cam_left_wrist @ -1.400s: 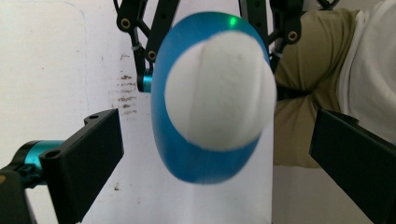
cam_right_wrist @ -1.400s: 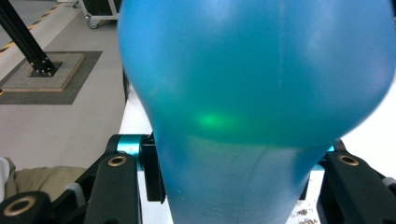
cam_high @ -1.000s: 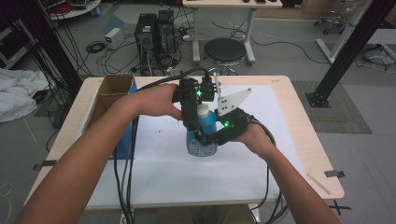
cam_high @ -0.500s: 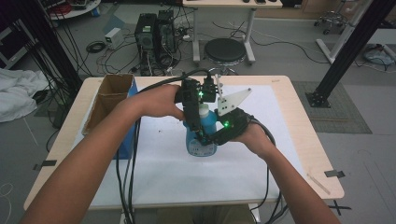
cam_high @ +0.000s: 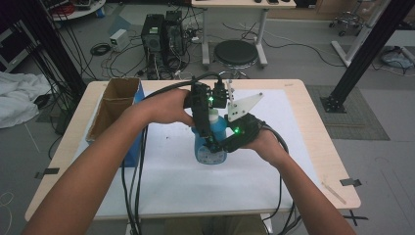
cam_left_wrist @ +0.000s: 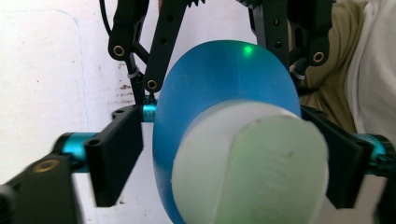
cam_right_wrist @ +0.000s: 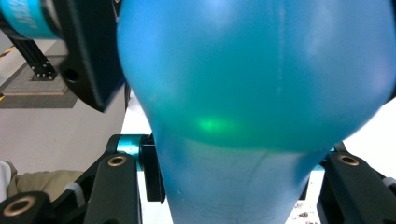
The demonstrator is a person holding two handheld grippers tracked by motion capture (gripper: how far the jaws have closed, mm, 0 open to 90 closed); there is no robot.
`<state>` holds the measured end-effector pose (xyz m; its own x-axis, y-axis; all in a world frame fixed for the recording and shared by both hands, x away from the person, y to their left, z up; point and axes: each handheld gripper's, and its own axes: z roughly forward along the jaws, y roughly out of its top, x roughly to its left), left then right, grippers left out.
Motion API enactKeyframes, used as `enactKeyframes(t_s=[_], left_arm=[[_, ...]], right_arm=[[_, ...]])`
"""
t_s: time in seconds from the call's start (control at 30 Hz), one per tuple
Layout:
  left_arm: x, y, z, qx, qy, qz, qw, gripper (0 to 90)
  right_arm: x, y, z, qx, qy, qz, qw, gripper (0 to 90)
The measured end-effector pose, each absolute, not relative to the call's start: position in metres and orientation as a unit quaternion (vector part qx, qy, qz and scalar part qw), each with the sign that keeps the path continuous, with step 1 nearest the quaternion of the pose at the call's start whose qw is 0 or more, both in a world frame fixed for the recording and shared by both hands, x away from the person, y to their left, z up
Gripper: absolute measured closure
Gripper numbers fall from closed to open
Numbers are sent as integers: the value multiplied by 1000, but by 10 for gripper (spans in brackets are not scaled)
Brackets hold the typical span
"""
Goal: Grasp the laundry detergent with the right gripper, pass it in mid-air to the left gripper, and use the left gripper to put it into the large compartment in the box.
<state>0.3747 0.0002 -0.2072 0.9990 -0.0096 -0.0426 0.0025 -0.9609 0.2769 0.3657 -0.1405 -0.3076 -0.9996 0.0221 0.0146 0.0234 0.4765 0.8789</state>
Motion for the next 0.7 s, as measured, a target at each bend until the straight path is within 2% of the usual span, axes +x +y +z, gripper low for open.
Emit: enactKeyframes(t_s=[0.27, 0.4, 0.57, 0.63, 0.7], left_arm=[[374, 0, -207, 990, 0, -21, 141, 246], [374, 0, -207, 990, -7, -23, 141, 314], [373, -1, -208, 990, -10, -21, 137, 316], [373, -2, -208, 990, -14, -23, 138, 369], [372, -2, -208, 990, -15, -23, 138, 373]], right_arm=[[366, -140, -308, -13, -859, -511, 2, 452], [365, -139, -309, -11, -859, -512, 4, 452], [365, -139, -309, -11, -859, -511, 3, 452], [364, -139, -309, -12, -859, -511, 6, 452], [364, -139, -309, -13, -860, -510, 6, 452]])
